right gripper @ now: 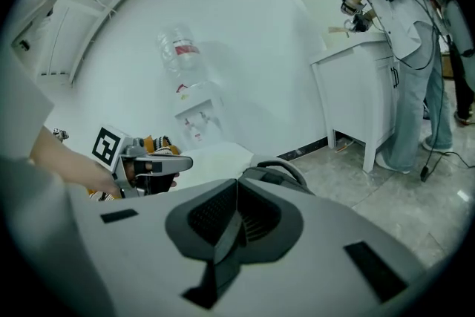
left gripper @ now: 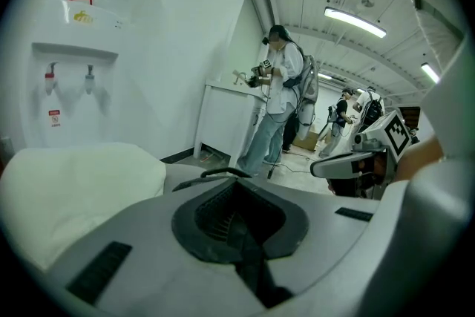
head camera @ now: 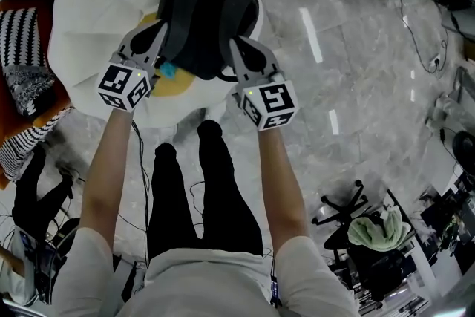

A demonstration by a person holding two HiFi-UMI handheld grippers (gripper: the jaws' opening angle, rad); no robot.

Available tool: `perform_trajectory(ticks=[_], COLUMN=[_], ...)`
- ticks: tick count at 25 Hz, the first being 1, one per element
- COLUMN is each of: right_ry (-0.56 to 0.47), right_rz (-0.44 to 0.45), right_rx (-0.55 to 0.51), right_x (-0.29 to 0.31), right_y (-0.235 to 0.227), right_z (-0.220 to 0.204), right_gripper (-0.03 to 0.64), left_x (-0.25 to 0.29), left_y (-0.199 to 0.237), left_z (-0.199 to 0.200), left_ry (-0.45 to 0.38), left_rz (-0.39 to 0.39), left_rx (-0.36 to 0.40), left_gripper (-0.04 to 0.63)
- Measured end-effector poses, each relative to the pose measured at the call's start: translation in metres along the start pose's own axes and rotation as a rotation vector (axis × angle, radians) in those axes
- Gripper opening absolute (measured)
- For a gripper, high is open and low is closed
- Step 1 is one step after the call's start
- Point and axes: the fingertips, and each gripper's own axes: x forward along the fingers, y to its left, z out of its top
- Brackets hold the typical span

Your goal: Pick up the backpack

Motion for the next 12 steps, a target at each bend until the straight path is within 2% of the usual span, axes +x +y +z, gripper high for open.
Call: perform_trajectory(ticks=[12], right_ry=[0.054], right_rz=[-0.032], right_rx=[-0.038], right_x=[0.022], right_y=[-0.034], right_z=[-0.043], right_gripper=[0.011], left_x=[0.046], left_y=[0.030], left_z=[-0.063], left_ry=[0.110], left_rz=[0.005], left_rx=[0.078], left_gripper=[0.006])
